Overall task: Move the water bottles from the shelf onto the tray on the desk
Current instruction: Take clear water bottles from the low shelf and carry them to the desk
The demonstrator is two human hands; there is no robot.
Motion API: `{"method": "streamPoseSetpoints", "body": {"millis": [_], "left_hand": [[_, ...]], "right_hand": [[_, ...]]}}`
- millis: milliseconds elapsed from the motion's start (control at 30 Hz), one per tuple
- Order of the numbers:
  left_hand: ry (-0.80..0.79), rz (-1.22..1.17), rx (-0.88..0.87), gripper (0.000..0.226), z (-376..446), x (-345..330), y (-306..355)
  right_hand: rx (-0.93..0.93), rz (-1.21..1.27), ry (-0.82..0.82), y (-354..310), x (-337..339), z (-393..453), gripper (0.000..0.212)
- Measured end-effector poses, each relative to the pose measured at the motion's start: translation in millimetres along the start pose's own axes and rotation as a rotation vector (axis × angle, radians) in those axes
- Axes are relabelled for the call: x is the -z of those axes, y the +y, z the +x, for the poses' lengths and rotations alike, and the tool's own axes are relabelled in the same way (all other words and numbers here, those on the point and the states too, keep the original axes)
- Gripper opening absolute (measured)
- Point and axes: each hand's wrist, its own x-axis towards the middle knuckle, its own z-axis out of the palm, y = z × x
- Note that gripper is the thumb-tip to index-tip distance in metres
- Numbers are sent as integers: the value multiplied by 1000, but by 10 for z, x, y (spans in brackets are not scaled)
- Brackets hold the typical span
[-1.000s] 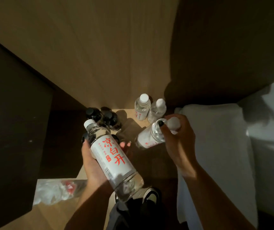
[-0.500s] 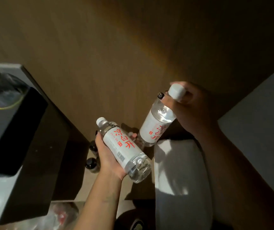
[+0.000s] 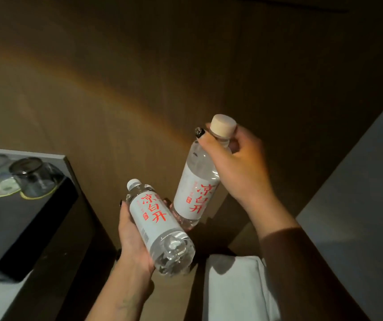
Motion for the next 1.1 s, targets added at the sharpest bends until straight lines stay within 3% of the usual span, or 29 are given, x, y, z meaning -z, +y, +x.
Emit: {"method": "streamPoseSetpoints", "body": {"millis": [100, 200, 367, 500, 633, 767, 1100], "left_hand": [[14, 48, 2, 54, -96, -28, 84], [19, 48, 13, 54, -183, -20, 166], [58, 52, 40, 59, -297, 91, 327], [47, 104, 84, 60, -495, 215, 540], [31, 130, 57, 72, -703, 479, 979], [82, 140, -111, 64, -921, 886, 1529], [132, 399, -225, 62, -1905, 1986, 2864]], "right_hand": [[96, 378, -168, 142, -104, -62, 40], [142, 556, -126, 314, -242, -115, 61], [-207, 637, 43, 505, -676, -326, 90], [-451, 696, 131, 363, -896, -455, 67], [-600, 621, -109, 261, -1069, -564, 69], [-750, 483, -232, 175, -1499, -894, 68], [-785, 431, -320, -320, -3110, -1896, 60]]}}
